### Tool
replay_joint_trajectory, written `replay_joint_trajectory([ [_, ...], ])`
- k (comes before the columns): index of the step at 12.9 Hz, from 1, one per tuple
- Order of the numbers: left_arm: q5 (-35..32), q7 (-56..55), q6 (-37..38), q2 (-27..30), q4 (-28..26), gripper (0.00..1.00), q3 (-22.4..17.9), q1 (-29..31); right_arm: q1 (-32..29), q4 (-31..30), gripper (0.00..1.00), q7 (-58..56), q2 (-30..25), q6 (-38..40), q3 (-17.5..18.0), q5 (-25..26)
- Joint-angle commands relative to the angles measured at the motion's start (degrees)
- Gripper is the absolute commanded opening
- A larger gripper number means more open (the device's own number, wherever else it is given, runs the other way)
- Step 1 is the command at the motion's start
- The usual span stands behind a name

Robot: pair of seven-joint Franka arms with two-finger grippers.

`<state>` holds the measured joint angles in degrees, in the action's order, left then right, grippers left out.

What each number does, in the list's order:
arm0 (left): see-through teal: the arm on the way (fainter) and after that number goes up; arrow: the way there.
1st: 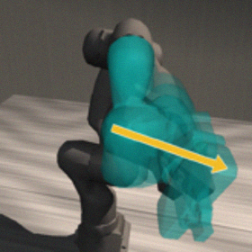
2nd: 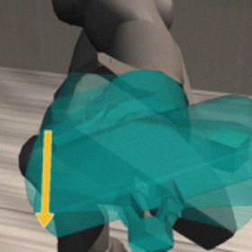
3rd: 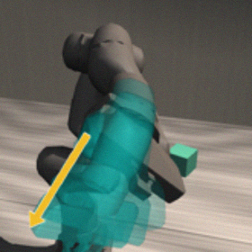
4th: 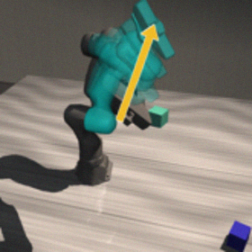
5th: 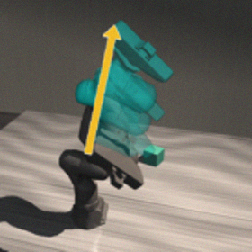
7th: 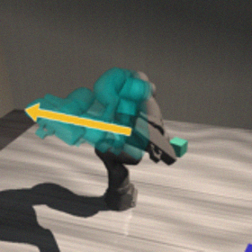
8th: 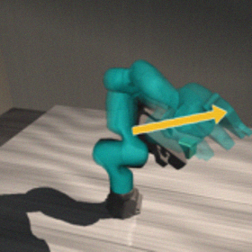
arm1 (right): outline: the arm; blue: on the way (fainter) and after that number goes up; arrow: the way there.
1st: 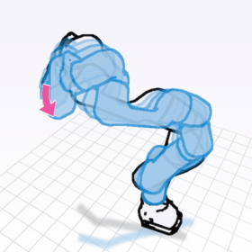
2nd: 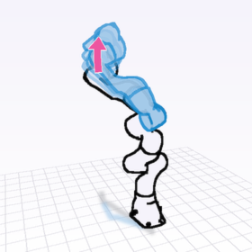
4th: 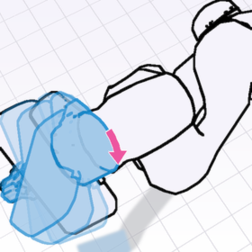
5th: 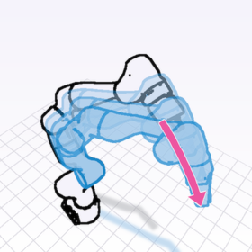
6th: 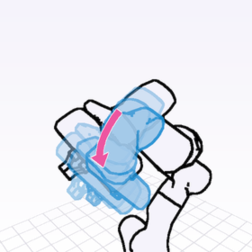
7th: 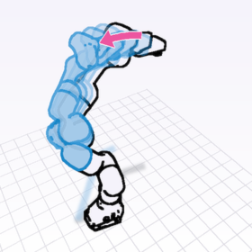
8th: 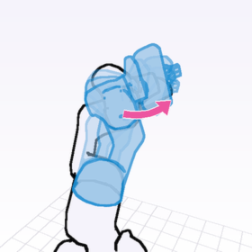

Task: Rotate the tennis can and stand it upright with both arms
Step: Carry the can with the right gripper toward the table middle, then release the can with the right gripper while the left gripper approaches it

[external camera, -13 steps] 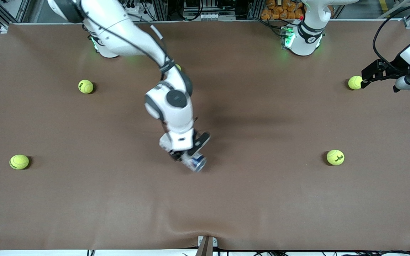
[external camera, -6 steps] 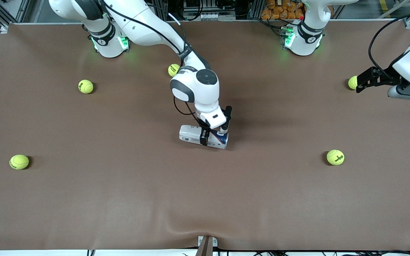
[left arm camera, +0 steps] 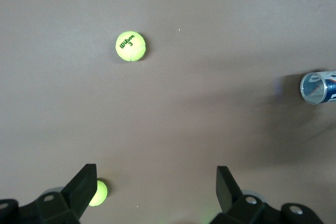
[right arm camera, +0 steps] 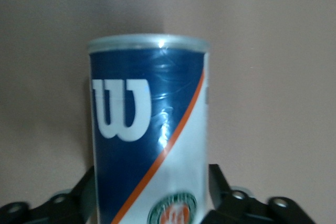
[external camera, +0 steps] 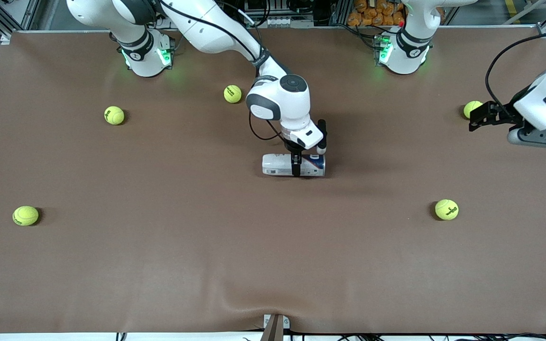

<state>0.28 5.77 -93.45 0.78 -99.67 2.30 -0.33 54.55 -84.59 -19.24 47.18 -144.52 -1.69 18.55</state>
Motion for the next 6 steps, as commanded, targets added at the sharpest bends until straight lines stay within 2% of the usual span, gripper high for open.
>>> replay_joint_trajectory([
  [1, 0.9, 0.8, 1.3, -1.2, 0.6, 1.00, 0.2, 0.0, 0.1, 1.9, 1.00, 0.4, 1.0, -1.0, -0.5, 0.4],
  [4, 3.1, 1.2, 2.4, -3.1, 1.6, 1.00, 0.3, -0.8, 1.3, 2.7, 1.00, 4.2, -2.2, 0.4, -0.5, 0.2],
  [6, 7.2, 1.1, 2.5, -3.8, 1.7, 1.00, 0.4, -0.7, 1.4, 2.7, 1.00, 7.3, -7.1, 7.5, -0.5, -0.1],
])
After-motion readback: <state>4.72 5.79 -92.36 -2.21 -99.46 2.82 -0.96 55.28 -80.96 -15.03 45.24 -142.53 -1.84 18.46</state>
